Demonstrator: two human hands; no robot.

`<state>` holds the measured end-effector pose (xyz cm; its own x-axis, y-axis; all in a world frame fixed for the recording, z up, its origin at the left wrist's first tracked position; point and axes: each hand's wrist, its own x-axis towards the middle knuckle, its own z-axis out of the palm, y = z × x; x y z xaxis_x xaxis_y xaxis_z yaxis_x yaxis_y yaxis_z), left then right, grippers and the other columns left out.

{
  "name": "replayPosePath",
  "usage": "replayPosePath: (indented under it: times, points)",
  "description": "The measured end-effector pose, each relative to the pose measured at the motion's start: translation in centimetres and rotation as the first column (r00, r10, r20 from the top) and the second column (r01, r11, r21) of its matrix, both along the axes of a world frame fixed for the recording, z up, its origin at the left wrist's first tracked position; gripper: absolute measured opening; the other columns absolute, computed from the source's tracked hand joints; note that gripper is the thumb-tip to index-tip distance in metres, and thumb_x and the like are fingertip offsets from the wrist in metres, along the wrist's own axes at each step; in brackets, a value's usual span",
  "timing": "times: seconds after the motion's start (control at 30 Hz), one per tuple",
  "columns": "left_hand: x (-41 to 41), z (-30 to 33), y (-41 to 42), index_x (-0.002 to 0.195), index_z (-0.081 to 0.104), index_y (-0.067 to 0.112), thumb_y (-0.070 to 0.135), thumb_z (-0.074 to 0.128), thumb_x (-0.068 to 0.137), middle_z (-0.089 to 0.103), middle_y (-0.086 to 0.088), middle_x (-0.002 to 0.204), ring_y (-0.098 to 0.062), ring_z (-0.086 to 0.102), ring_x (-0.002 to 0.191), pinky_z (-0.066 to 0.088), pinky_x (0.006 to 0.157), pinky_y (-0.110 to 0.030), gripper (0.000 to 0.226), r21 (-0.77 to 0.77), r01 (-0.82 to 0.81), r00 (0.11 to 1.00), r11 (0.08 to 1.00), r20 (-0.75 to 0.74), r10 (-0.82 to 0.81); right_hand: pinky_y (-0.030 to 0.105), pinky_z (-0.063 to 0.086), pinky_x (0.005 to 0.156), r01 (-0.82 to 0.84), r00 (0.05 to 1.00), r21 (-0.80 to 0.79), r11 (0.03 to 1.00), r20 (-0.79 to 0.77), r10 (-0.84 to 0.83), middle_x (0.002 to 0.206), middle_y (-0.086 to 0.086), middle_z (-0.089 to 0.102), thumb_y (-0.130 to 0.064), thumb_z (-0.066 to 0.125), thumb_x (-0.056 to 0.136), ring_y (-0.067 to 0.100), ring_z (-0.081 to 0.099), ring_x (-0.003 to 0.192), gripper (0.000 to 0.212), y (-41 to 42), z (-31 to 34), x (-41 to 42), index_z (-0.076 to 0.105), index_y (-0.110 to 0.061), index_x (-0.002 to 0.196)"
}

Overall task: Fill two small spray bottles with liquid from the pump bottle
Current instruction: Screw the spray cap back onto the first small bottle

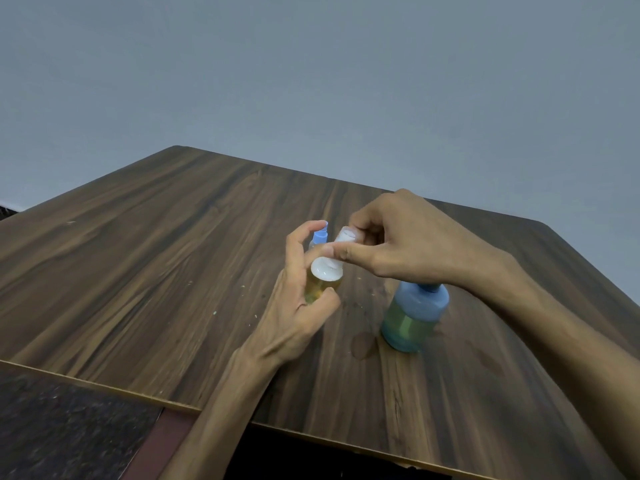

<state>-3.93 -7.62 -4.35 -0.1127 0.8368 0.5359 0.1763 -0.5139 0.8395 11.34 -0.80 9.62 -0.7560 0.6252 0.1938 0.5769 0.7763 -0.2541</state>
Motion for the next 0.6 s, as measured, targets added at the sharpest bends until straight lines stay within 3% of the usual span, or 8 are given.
replayPosePath:
  times: [0.07,0.13,0.27,0.4,0.53,0.6]
  points:
    - [0.0,0.0,0.0,0.153,0.031,0.029,0.001,0.049,0.085,0.065,-0.014,0.095,-0.023,0.055,0.075,0.048,0.076,-0.026,0.075,0.007,0.004,1.000,1.000,0.003,-0.004,0.028,0.047,0.058,-0.009,1.000,0.004,1.000,-0.002,0.009,0.066,-0.003,0.069,-0.060,0.076,0.091,0.010,0.062,0.060,0.037,-0.1,0.3,0.3,0.075,-0.023,0.086]
    - [-0.1,0.1,0.2,0.152,0.030,0.028,0.003,0.050,0.085,0.065,-0.019,0.098,-0.031,0.059,0.080,0.050,0.074,-0.033,0.075,-0.003,0.006,1.000,1.000,-0.016,-0.006,0.027,0.055,0.066,-0.075,0.997,-0.035,0.997,0.025,0.076,0.081,-0.010,0.075,-0.047,0.080,0.092,0.008,0.070,0.075,0.022,-0.3,0.8,0.7,0.076,-0.032,0.106]
    - [-0.1,0.0,0.2,0.155,0.029,0.026,0.006,0.052,0.085,0.068,-0.024,0.103,-0.042,0.063,0.090,0.053,0.081,-0.047,0.077,-0.042,-0.010,0.999,0.999,-0.038,0.008,0.043,0.059,0.072,-0.145,0.986,-0.071,0.987,0.074,0.151,0.084,-0.005,0.077,-0.030,0.078,0.098,0.014,0.071,0.076,0.005,0.2,1.0,0.6,0.077,-0.031,0.103]
    - [-0.3,-0.2,0.1,0.153,0.031,0.031,0.005,0.053,0.087,0.070,-0.016,0.102,-0.039,0.061,0.085,0.054,0.077,-0.038,0.075,-0.037,-0.016,1.000,0.999,-0.017,0.015,0.042,0.058,0.070,-0.160,0.984,-0.077,0.984,0.068,0.165,0.078,-0.003,0.076,-0.030,0.076,0.099,0.014,0.071,0.071,0.002,0.4,0.9,0.2,0.076,-0.028,0.100]
    - [-0.2,-0.4,0.3,0.154,0.032,0.028,0.005,0.054,0.087,0.067,-0.025,0.108,-0.046,0.061,0.088,0.053,0.077,-0.049,0.074,-0.042,-0.004,1.000,0.999,-0.027,0.002,0.030,0.058,0.069,-0.190,0.980,-0.094,0.977,0.050,0.195,0.080,-0.008,0.078,-0.026,0.081,0.095,0.008,0.074,0.075,0.005,0.3,1.0,0.4,0.080,-0.025,0.100]
    - [-0.3,-0.5,0.4,0.151,0.034,0.034,0.005,0.054,0.086,0.067,-0.022,0.107,-0.034,0.061,0.082,0.051,0.071,-0.036,0.074,-0.034,0.004,1.000,0.999,-0.028,-0.005,0.032,0.061,0.075,-0.205,0.974,-0.100,0.974,0.079,0.213,0.086,-0.010,0.079,-0.017,0.081,0.094,0.007,0.075,0.081,0.014,0.3,1.2,0.5,0.081,-0.025,0.106]
